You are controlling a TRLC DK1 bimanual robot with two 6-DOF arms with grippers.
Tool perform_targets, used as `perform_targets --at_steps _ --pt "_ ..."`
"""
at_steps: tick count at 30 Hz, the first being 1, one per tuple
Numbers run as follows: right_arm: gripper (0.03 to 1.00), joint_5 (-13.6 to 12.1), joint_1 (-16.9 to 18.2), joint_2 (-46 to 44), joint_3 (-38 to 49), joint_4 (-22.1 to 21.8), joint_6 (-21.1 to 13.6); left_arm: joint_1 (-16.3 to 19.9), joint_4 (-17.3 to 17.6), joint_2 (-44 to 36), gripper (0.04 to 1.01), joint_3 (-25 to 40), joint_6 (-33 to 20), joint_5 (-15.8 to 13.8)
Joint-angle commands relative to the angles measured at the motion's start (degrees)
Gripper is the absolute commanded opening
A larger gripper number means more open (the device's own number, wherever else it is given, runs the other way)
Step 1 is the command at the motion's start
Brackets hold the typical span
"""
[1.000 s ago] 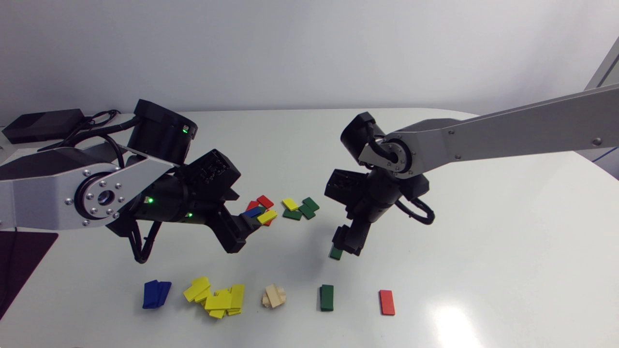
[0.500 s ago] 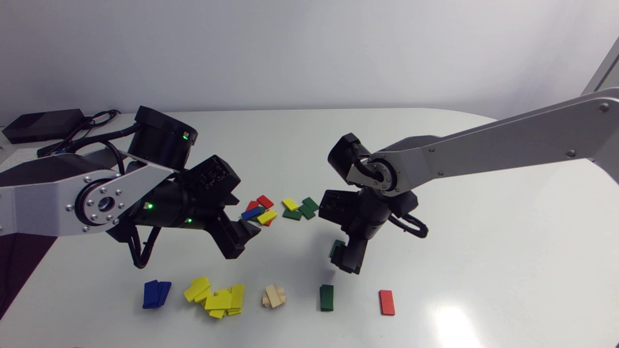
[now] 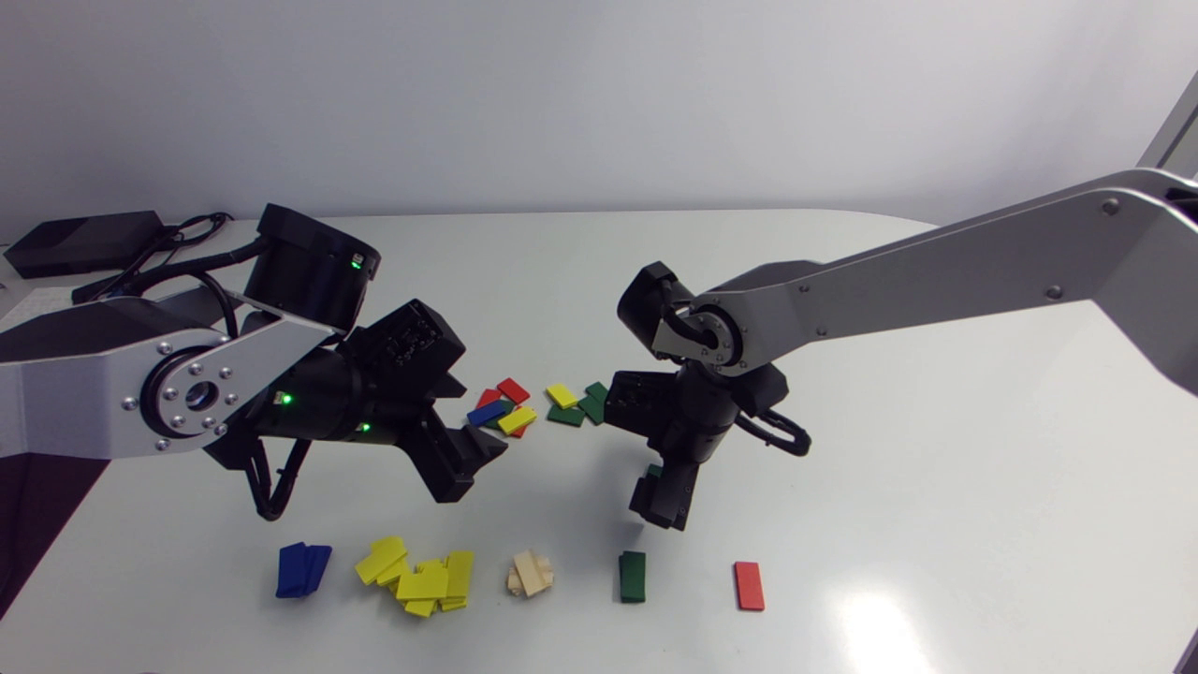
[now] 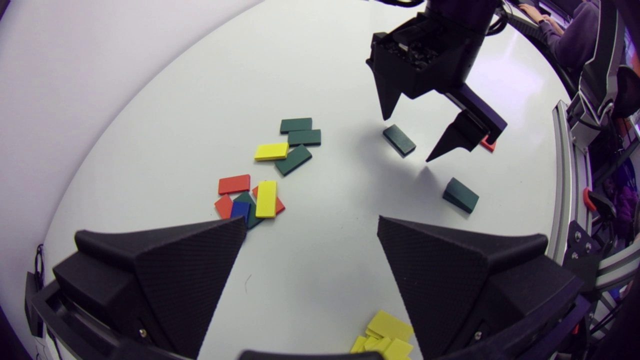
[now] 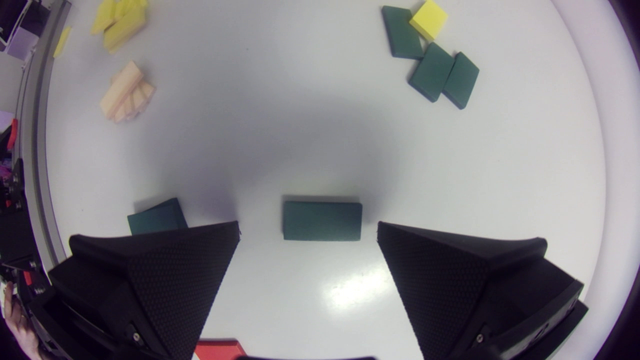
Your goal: Take domino bricks one by one from the mixed stack on the table and place each onto the existing stack of the same color.
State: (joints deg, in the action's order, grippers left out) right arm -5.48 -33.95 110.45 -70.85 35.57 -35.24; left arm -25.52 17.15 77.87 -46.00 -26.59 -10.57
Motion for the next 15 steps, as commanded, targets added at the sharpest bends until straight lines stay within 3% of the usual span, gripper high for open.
perform_targets --at_steps 1,15 --pt "0.969 0.7 -0.4 2.5 -1.3 1.1 -0.7 -0.2 0.3 -1.1 0.934 1.3 -1.4 -0.8" --pt "0.967 0.7 -0.4 4.1 -2.7 2.0 -0.7 0.1 0.2 -0.5 0.946 1.4 -1.4 -1.3"
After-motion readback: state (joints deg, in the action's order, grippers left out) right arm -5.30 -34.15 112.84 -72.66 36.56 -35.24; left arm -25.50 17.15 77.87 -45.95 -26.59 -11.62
